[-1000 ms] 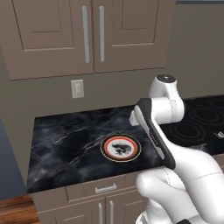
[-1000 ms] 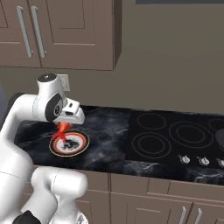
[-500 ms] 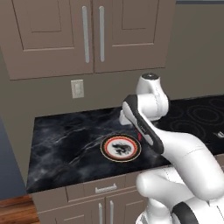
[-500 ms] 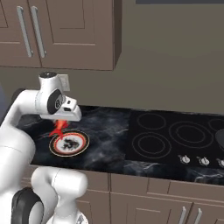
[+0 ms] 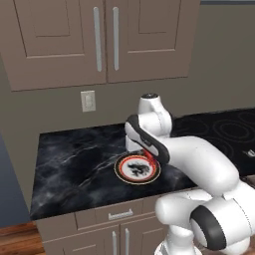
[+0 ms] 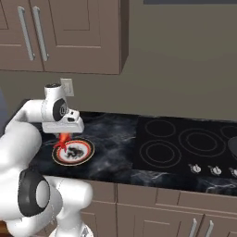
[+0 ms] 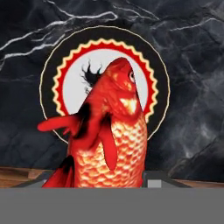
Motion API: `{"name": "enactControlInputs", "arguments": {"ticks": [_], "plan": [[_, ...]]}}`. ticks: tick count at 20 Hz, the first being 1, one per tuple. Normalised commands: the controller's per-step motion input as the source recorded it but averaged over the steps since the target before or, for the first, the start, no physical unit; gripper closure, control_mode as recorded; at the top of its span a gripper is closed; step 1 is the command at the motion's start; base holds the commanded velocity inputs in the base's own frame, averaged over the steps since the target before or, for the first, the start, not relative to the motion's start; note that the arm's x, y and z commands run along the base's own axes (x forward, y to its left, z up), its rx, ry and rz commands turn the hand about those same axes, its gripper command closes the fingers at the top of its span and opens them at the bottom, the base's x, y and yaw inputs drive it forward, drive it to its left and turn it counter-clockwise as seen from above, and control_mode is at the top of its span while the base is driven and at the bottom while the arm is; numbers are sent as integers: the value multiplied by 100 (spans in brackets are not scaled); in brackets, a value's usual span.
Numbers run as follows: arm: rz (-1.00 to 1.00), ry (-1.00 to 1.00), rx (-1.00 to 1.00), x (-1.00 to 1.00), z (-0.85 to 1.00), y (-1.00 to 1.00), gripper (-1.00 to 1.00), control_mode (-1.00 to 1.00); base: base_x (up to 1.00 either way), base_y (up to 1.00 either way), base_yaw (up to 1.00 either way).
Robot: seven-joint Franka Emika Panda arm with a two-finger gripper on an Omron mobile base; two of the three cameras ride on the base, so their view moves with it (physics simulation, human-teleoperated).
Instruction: Place the fish on the plate and place the broccoli on the same plate.
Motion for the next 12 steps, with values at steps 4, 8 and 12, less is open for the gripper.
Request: {"name": "enactControlInputs", "arguments": {"ticks": [4, 8, 12], "plan": [[-8, 0, -12, 25, -66, 2, 100, -100, 0, 0, 0], [-8, 5, -3, 34, -39, 0, 100, -100, 0, 0, 0], [-8, 18, 0, 61, -25, 1, 100, -100, 0, 0, 0]]}}
